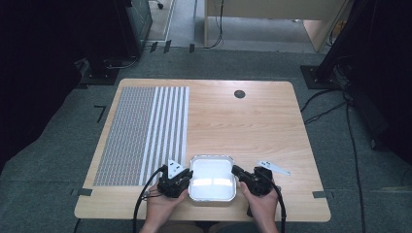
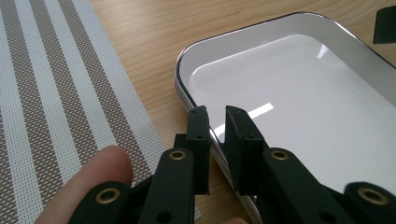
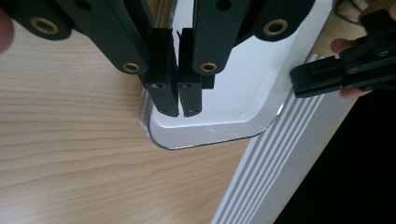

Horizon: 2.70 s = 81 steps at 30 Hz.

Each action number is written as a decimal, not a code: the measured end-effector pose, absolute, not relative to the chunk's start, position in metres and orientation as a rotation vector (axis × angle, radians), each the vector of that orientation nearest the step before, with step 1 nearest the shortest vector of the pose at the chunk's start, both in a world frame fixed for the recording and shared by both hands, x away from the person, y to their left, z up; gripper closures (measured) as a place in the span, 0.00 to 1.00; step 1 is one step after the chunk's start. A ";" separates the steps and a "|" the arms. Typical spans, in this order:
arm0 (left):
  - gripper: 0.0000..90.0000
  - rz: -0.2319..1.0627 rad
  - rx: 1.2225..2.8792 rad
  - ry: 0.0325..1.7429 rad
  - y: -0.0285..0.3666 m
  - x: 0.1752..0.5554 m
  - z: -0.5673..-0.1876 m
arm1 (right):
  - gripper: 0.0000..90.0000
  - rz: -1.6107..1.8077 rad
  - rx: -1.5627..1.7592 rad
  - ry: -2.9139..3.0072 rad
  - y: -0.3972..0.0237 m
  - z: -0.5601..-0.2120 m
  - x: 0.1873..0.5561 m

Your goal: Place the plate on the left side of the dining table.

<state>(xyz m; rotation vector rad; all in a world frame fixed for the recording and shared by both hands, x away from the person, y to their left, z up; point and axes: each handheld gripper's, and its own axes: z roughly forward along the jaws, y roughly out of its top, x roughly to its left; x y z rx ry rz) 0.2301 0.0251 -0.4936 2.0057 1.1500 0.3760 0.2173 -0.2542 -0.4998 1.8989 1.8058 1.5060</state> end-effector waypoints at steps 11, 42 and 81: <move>0.89 0.380 2.007 1.150 0.025 0.230 -0.494 | 0.98 1.521 1.970 1.773 -0.259 -0.506 0.220; 0.88 0.399 2.021 1.136 0.021 0.228 -0.496 | 0.96 1.354 1.903 1.771 -0.244 -0.502 0.211; 0.77 0.390 2.053 1.129 0.015 0.229 -0.501 | 0.99 1.291 1.976 1.561 -0.256 -0.491 0.194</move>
